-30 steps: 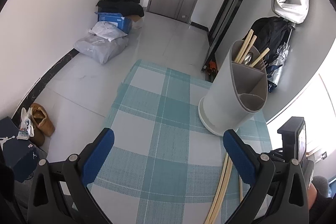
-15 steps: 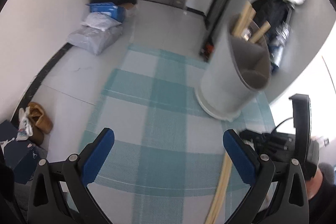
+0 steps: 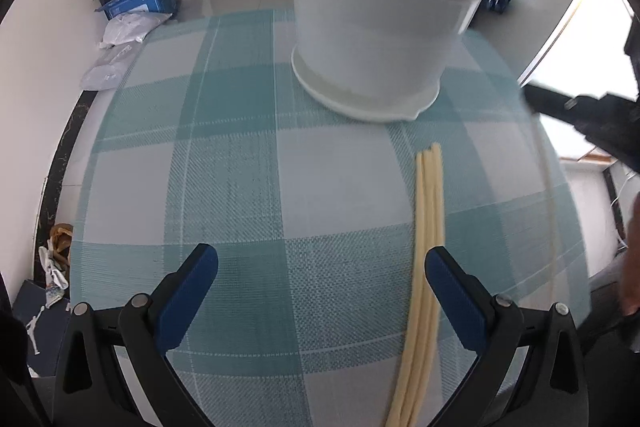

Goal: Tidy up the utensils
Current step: 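Close the right tool on one wooden chopstick while the left tool grasps another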

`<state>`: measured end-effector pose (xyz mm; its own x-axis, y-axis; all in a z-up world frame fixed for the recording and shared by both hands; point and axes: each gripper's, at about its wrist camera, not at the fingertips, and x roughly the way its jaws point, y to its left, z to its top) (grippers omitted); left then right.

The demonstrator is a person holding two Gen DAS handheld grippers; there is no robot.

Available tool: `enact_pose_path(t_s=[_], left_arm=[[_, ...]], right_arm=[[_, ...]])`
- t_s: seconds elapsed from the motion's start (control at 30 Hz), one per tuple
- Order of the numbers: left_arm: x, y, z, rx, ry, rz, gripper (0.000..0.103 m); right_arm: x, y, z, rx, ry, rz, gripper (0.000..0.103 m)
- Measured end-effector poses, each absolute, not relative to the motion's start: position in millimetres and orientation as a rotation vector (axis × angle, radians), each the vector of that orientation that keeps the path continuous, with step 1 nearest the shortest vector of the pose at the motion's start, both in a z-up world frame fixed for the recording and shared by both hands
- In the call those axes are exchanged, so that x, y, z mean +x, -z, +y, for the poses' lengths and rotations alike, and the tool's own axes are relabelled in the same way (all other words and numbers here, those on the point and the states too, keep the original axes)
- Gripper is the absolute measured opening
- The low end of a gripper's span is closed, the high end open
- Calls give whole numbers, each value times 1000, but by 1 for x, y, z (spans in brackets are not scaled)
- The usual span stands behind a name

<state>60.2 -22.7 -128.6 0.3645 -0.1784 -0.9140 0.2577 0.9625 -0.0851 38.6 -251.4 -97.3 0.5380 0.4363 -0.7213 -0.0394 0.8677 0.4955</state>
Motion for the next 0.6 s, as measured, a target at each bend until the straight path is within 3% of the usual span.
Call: enact_pose_path(t_s=[0.53,0.6], left_arm=[[78,131,-33,144,249,1203,102],[83,131,-36,156,255,1195,98]], right_arm=[[36,62,-257,530,-342,821,3],[34,61,-259,533,-344,817,3]])
